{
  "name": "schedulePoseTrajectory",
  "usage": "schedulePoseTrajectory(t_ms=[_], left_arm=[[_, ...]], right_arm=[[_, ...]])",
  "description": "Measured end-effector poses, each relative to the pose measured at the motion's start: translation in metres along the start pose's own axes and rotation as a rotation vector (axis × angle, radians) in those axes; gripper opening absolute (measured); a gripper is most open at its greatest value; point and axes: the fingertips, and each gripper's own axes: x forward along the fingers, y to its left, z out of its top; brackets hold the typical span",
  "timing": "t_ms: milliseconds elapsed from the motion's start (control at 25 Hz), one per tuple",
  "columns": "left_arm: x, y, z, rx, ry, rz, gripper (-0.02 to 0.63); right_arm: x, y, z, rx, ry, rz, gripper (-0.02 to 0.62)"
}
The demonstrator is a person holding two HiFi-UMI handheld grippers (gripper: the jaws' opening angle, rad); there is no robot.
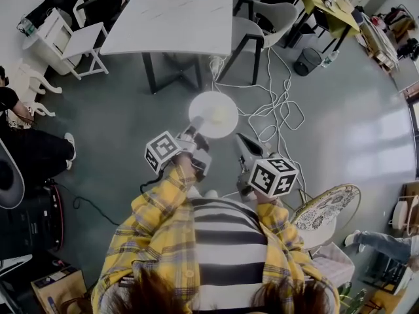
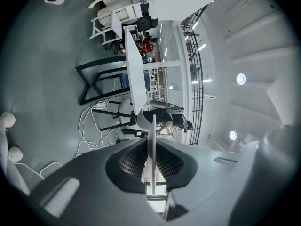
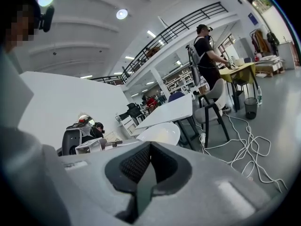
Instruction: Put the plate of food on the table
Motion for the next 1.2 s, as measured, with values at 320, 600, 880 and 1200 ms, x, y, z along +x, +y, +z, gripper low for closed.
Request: schedulePoseTrajectory(t_ms=[320,600,880,1200], left_arm=[[0.02,0.013,-0.008,-0.041,-0.032,0.021,0.031],[0.053,0.014,0.019,-0.046,-0.043,0.019,0.031],[0.102,0.009,0.063,-0.038,-0.041,0.009,0.029],[0.159,0.007,0.118,-0.042,-0.026,0.007,0.029]], right_arm=[[0.004,-0.027,0.002,0.014,0.02,0.007,-0.003],[0.041,-0.038,0.026,0.017,0.021,0.031,-0.003],[0.091,-0.054,0.064,0.016,0.007,0.019,-0.003],[0.163,-0.068,0.102,0.01,0.013,0.016,-0.003]])
